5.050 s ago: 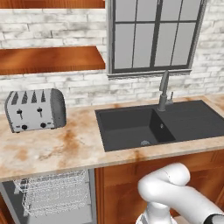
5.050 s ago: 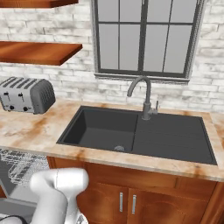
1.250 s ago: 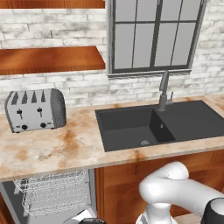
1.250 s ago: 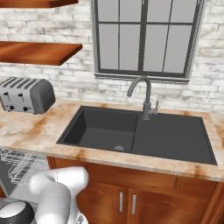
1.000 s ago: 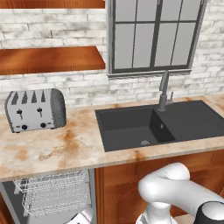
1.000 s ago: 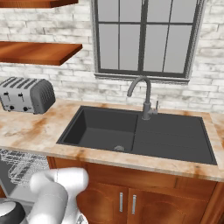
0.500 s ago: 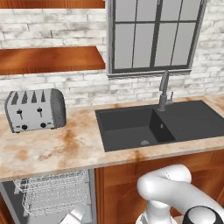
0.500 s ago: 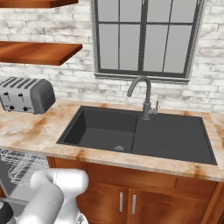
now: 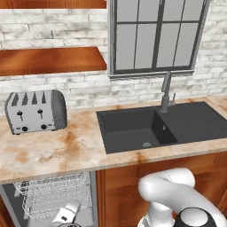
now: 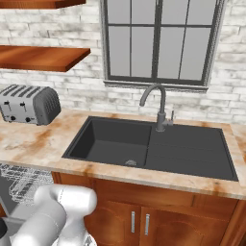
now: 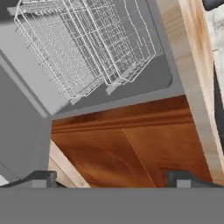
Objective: Open the dishwasher door and pull out the top rack.
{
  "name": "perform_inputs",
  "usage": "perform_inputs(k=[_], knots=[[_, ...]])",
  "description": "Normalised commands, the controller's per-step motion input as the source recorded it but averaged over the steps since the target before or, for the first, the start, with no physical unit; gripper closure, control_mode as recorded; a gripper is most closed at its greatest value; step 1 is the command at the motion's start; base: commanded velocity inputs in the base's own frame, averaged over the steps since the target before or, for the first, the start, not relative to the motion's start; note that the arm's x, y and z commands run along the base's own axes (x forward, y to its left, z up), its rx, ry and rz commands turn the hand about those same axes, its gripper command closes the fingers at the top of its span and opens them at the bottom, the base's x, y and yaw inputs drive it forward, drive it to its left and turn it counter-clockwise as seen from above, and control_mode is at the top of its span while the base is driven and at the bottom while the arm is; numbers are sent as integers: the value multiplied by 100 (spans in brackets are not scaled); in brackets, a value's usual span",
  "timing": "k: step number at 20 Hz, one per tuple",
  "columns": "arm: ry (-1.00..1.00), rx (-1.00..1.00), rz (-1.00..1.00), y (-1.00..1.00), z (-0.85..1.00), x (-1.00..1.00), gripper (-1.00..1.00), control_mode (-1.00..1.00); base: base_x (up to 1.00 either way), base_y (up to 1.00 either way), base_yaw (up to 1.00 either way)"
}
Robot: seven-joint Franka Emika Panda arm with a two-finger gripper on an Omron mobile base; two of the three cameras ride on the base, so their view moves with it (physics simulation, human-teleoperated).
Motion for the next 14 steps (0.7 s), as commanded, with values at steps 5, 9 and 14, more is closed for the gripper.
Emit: perform_inputs(k=[5, 9, 14], knots=[[7, -13, 10, -1, -47, 18, -100, -100, 0, 0, 0], [0, -10, 11, -7, -13, 28, -100, -100, 0, 0, 0], [0, -6, 10, -11, 0, 26, -100, -100, 0, 0, 0]])
